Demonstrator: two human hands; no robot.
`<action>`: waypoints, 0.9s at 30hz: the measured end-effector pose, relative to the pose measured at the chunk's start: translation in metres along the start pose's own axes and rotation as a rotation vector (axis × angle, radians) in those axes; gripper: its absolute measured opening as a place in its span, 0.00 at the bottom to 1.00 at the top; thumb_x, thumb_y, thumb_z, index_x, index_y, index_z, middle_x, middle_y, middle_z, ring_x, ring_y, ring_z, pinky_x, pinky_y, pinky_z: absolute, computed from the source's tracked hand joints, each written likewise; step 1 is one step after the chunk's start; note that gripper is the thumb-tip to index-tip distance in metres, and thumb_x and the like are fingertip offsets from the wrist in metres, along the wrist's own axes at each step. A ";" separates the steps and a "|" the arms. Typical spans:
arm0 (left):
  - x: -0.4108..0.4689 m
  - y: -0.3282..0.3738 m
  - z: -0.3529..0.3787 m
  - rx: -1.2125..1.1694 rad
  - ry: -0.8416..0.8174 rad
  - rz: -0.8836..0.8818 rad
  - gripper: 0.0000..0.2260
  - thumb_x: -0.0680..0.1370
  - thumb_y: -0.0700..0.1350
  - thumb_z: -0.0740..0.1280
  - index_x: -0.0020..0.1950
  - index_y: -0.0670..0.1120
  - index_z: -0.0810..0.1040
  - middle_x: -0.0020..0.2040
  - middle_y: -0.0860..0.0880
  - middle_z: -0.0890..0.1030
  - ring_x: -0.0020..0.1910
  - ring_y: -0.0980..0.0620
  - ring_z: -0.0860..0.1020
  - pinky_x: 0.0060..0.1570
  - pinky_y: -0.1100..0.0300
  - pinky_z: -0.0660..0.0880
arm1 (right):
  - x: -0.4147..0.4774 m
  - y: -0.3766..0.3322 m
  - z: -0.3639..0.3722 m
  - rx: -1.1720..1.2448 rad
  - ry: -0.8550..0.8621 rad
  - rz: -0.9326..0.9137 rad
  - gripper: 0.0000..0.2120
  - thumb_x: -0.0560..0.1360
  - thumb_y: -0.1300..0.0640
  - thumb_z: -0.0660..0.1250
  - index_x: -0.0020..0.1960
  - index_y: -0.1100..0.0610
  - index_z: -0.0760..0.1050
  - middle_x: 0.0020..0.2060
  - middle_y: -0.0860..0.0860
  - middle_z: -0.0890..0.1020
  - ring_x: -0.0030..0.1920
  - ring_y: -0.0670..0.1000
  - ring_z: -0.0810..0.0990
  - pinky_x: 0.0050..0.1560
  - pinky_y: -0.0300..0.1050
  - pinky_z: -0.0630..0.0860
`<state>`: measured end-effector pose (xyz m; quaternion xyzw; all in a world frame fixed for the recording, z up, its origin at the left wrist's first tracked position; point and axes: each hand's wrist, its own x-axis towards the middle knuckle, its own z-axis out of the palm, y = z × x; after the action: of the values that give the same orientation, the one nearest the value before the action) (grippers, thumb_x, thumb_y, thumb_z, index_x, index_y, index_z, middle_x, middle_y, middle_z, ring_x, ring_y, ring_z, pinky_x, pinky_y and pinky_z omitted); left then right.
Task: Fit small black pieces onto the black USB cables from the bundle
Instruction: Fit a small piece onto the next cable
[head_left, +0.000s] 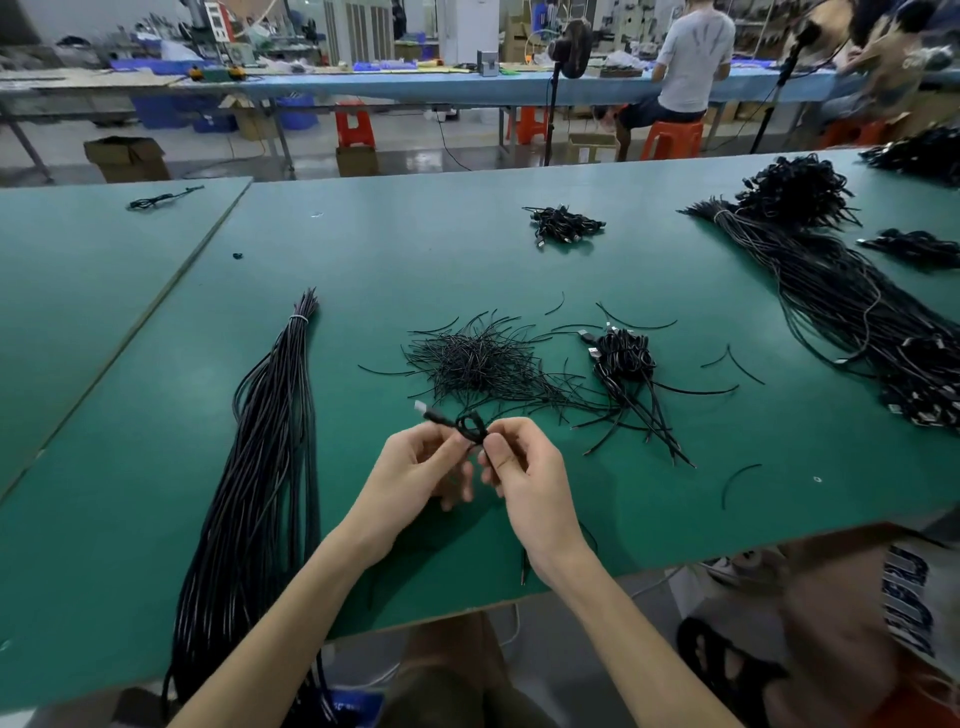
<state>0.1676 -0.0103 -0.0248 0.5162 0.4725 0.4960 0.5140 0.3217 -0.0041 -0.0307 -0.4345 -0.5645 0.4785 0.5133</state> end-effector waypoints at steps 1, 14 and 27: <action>0.000 0.000 0.002 0.089 0.027 0.074 0.09 0.82 0.45 0.67 0.49 0.40 0.79 0.38 0.43 0.82 0.34 0.46 0.80 0.31 0.58 0.75 | 0.000 0.000 0.000 0.021 0.018 0.029 0.05 0.85 0.59 0.63 0.51 0.58 0.76 0.35 0.48 0.80 0.35 0.45 0.77 0.37 0.37 0.72; -0.007 -0.009 0.008 0.696 0.232 0.382 0.03 0.82 0.45 0.69 0.49 0.48 0.80 0.38 0.56 0.80 0.37 0.54 0.79 0.39 0.71 0.71 | 0.000 0.001 0.000 0.050 0.044 0.115 0.12 0.84 0.53 0.64 0.49 0.61 0.75 0.32 0.47 0.80 0.30 0.45 0.75 0.31 0.36 0.71; -0.004 0.006 -0.007 -0.261 -0.211 -0.122 0.09 0.80 0.46 0.69 0.44 0.42 0.78 0.34 0.48 0.69 0.31 0.51 0.69 0.35 0.62 0.69 | -0.001 0.000 -0.003 -0.030 0.036 -0.145 0.09 0.79 0.70 0.68 0.51 0.56 0.79 0.49 0.51 0.79 0.51 0.48 0.79 0.53 0.41 0.76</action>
<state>0.1604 -0.0145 -0.0186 0.4646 0.3782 0.4641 0.6525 0.3247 -0.0045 -0.0306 -0.4088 -0.5923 0.4235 0.5501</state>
